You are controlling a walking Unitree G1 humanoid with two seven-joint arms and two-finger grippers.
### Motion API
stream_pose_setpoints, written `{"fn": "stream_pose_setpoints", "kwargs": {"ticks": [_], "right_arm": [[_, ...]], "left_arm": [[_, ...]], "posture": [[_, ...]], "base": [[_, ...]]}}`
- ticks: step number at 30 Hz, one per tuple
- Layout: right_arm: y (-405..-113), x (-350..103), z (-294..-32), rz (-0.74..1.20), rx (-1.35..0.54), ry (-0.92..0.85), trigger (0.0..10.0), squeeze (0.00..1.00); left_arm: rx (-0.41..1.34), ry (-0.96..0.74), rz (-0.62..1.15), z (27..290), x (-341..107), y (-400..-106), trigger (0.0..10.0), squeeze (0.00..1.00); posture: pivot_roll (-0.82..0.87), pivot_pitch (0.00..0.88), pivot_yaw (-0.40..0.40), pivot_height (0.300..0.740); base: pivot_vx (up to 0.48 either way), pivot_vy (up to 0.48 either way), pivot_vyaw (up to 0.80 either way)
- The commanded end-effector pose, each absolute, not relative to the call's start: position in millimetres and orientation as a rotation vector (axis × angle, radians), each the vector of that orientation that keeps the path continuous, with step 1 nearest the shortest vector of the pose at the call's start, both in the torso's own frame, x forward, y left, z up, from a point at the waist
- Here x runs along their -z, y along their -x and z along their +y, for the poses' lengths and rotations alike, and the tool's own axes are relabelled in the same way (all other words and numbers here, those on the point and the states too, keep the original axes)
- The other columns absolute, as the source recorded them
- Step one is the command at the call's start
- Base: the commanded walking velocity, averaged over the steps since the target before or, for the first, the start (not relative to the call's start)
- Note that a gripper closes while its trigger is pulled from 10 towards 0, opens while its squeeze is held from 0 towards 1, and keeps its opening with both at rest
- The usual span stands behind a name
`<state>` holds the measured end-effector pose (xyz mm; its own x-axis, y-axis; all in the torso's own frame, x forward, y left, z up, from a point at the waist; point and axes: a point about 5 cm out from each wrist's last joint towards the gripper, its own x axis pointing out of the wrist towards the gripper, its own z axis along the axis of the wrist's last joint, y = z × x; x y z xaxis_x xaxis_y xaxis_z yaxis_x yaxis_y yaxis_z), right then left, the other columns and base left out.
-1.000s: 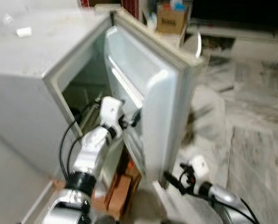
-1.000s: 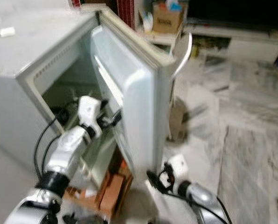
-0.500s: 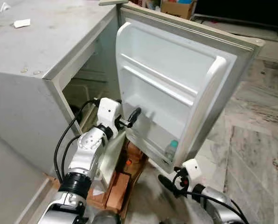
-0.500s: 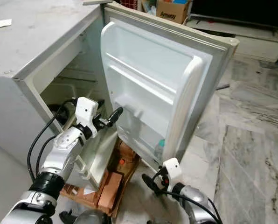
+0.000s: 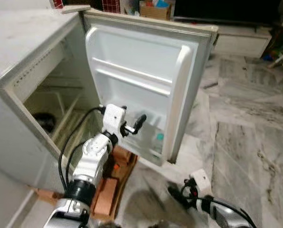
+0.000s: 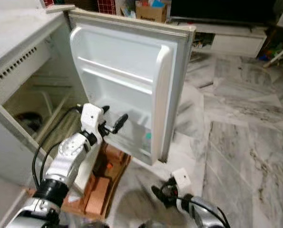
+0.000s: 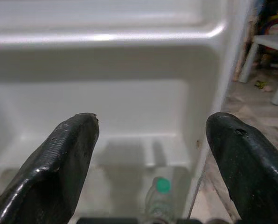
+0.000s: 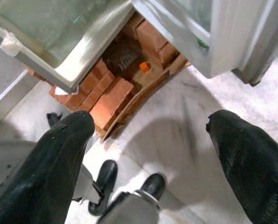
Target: Restocking fridge
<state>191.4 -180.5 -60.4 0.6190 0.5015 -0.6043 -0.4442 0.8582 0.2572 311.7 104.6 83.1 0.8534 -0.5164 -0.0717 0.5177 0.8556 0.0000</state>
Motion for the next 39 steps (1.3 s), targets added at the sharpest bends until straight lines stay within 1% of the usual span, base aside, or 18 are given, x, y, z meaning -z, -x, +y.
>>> {"fn": "stream_pose_setpoints", "kwargs": {"ticks": [1, 7, 21, 28, 31, 32, 33, 35, 39], "right_arm": [[-193, 61, -182, 0.717, -0.533, -0.069, 10.0, 0.0], [-191, 65, -175, 0.745, -0.524, -0.047, 10.0, 0.0], [-181, 73, -180, 0.809, -0.47, -0.033, 10.0, 0.0], [-186, 70, -177, 0.773, -0.492, -0.04, 10.0, 0.0], [-186, 70, -176, 0.772, -0.494, -0.037, 10.0, 0.0], [-186, 70, -177, 0.77, -0.492, -0.036, 10.0, 0.0], [-186, 70, -177, 0.77, -0.492, -0.036, 10.0, 0.0], [-187, 69, -177, 0.764, -0.492, -0.038, 10.0, 0.0], [-187, 69, -177, 0.76, -0.493, -0.041, 10.0, 0.0]], "left_arm": [[0.532, -0.043, 0.064, 106, -87, -316, 10.0, 0.0], [0.545, -0.055, 0.075, 102, -87, -320, 10.0, 0.0], [0.54, -0.087, 0.051, 103, -98, -335, 10.0, 0.0], [0.541, -0.091, 0.05, 103, -95, -334, 10.0, 0.0], [0.529, -0.074, 0.042, 104, -95, -332, 10.0, 0.0], [0.514, -0.08, 0.053, 110, -90, -325, 10.0, 0.0], [0.514, -0.08, 0.053, 110, -90, -325, 10.0, 0.0], [0.498, -0.102, 0.081, 124, -79, -312, 10.0, 0.0], [0.496, -0.12, 0.087, 133, -73, -302, 10.0, 0.0]], "posture": [[-0.01, 0.0, 0.018, 0.74], [-0.02, 0.0, 0.021, 0.74], [-0.02, 0.0, 0.029, 0.74], [-0.02, 0.0, 0.027, 0.74], [-0.03, 0.0, 0.029, 0.74], [-0.02, 0.0, 0.03, 0.74], [-0.02, 0.0, 0.03, 0.74], [-0.02, 0.0, 0.03, 0.74], [-0.02, 0.0, 0.03, 0.74]], "base": [[0.454, 0.0, 0.0], [0.458, 0.0, 0.0], [0.456, 0.0, 0.0], [0.458, 0.0, 0.0], [0.0, 0.0, 0.0], [0.0, 0.0, 0.0], [0.0, 0.0, 0.0], [0.0, 0.0, 0.0], [0.0, 0.0, 0.0]]}}
